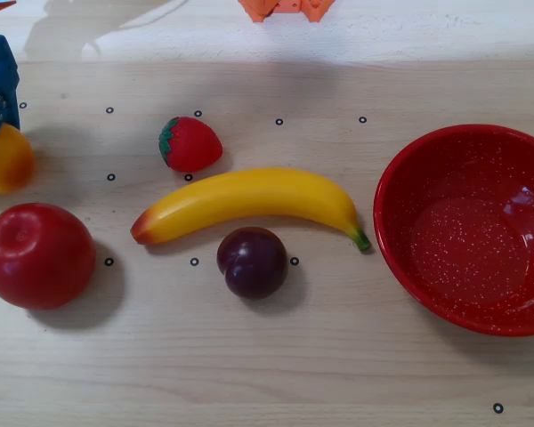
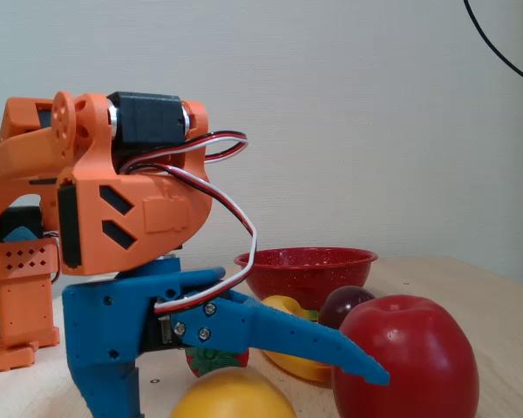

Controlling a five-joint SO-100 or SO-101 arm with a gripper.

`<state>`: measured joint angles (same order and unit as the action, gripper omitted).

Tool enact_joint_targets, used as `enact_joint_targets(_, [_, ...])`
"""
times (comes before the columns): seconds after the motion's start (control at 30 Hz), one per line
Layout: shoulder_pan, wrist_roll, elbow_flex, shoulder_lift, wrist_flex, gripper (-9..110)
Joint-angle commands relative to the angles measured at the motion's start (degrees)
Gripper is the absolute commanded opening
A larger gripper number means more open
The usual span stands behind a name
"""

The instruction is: Put the peach in the red bowl.

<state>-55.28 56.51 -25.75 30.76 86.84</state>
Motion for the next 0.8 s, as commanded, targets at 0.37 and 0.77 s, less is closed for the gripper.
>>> enact_joint_targets(0.37, [-0.9,0.2,2.9,3.3,-1.0,65])
enact_joint_targets(0.77, [-0.8,0.6,2.1,3.3,-2.2,59])
